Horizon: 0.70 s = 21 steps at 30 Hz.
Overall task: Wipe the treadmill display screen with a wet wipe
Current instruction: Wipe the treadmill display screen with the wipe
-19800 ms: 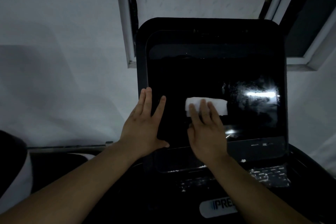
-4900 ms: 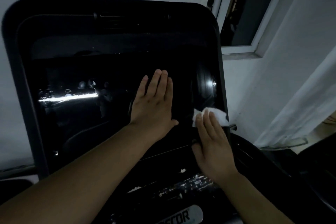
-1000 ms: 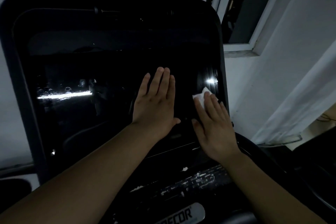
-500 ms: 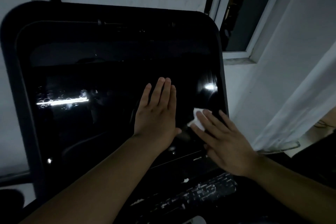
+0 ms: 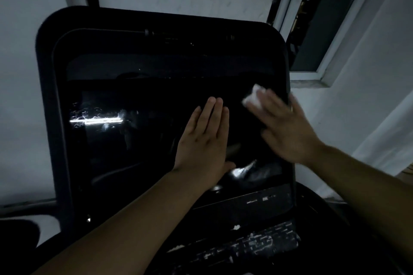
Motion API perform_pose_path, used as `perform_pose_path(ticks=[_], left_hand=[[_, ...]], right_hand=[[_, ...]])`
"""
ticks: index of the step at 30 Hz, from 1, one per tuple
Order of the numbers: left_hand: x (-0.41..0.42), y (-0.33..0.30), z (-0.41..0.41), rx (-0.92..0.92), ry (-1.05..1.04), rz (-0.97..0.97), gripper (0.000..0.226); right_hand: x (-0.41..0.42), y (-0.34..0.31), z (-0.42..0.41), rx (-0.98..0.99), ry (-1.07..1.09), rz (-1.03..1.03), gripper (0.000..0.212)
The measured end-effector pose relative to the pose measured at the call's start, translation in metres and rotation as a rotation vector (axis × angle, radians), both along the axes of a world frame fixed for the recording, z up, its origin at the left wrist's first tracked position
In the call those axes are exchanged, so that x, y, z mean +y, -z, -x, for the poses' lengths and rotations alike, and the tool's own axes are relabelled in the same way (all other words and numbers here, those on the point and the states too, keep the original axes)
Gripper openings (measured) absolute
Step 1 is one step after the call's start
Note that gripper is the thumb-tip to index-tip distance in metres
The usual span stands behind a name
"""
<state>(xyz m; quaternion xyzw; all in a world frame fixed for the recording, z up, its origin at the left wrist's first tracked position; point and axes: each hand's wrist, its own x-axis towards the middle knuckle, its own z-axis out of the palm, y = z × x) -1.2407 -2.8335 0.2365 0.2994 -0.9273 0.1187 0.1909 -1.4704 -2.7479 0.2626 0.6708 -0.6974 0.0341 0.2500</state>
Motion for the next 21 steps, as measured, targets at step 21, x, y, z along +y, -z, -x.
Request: perform_pose_path(ticks=[21], left_hand=[[0.004,0.032,-0.106,0.031,-0.15,-0.023,0.124]], right_hand=[[-0.041,0.043,-0.158,-0.125,-0.099,0.127,0.067]])
